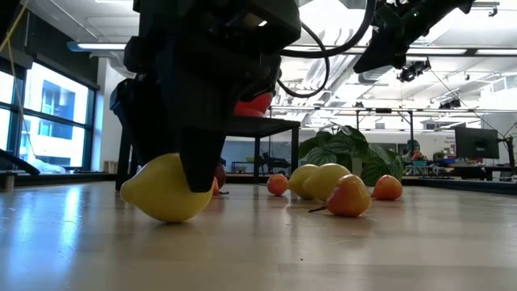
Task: Pick & Place Fruit
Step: Put the bottom yellow lemon into the red basket on the shelf
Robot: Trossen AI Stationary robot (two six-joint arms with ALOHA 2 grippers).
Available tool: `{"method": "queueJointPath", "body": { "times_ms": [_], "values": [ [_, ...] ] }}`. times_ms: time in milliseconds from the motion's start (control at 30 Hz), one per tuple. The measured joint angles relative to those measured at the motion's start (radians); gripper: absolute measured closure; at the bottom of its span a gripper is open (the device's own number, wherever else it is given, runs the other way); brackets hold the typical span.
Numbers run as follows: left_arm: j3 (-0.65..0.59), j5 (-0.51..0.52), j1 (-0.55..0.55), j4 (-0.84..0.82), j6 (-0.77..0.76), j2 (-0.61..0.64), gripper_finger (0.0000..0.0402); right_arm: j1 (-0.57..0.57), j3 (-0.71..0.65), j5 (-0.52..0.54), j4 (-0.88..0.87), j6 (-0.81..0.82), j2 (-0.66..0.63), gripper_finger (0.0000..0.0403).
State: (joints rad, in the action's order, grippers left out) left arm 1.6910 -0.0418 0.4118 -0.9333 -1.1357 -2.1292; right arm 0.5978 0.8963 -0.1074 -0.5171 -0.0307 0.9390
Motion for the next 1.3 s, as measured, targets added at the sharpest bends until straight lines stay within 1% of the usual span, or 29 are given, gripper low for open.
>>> {"method": "queueJointPath", "body": {
  "times_ms": [233,500,667,1300],
  "values": [
    [0.000,0.000,0.000,0.002,-0.001,0.000,0.0118,0.000,0.000,0.000,0.000,0.000,0.000,0.0353],
    [0.000,0.000,0.000,0.008,0.000,0.000,0.0166,0.000,0.000,0.000,0.000,0.000,0.000,0.0353],
    [0.001,0.001,0.000,0.025,0.000,-0.001,0.0184,0.000,0.000,0.000,-0.002,0.000,0.000,0.0353],
    [0.001,-0.016,0.000,0.017,0.005,-0.001,0.0190,0.000,0.000,0.000,-0.003,0.000,0.000,0.0353]
  ]
}}
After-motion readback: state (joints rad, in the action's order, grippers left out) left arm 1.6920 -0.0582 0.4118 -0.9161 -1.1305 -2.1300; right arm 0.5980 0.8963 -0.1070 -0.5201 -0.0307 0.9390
